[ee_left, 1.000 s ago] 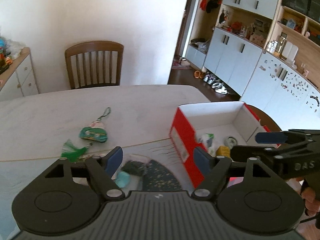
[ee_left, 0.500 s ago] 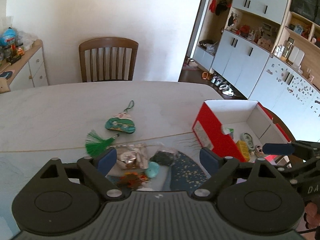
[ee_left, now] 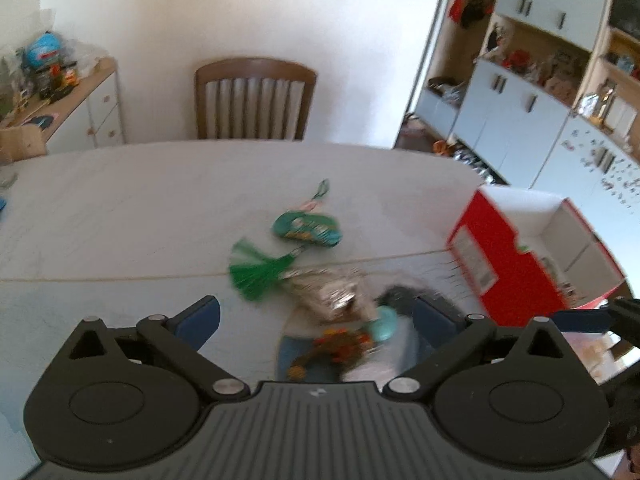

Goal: Organize objects
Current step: 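Move both tools back toward the remaining items on the mat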

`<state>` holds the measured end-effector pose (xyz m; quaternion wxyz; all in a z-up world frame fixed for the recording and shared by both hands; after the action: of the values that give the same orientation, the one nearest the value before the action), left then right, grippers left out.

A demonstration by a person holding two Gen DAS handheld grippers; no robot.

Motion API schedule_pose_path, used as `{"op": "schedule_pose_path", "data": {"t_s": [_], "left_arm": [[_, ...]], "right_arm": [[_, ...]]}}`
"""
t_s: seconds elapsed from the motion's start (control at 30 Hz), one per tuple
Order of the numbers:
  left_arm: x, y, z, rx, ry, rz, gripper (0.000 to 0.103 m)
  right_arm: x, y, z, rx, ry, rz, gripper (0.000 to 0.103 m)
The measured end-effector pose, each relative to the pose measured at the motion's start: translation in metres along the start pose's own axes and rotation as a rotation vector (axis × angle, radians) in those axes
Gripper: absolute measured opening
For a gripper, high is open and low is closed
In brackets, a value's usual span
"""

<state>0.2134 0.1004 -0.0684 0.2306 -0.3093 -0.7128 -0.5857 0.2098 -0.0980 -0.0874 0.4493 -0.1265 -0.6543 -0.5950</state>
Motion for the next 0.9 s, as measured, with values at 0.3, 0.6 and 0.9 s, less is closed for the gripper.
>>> {"op": "schedule_pose_path", "data": {"t_s": [0.3,0.6,0.9], "left_arm": [[-0.04,-0.024,0.033,0.018,0.037,0.077,0.103],[-0.073,-0.045,0.041,-0.027,0.061,0.146,0.103],[-0.089,-0.052,0.04,-0.061,0.022,0.164,0.103]], "right_arm": [[-0.041,-0.009,0.018,0.048,0.033,0.068,0.101],[-0.077,-0.014,0.031,0.106,0.057,0.127,0.094],[-0.1,-0.02,0.031,0.109,0.069,0.158,0.077]]}}
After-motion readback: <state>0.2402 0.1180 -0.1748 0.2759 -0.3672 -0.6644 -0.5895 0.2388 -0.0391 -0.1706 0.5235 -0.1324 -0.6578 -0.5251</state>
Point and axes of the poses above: each gripper's, at about its wrist camera, not at the fingertips, and x roughly against the way its jaws point, z to its left, y to its top, the point moved 1 cm from there along -x, roughly the way its jaws point, and after that the axes turned 4 degrees about x, right-handed, at the moved point
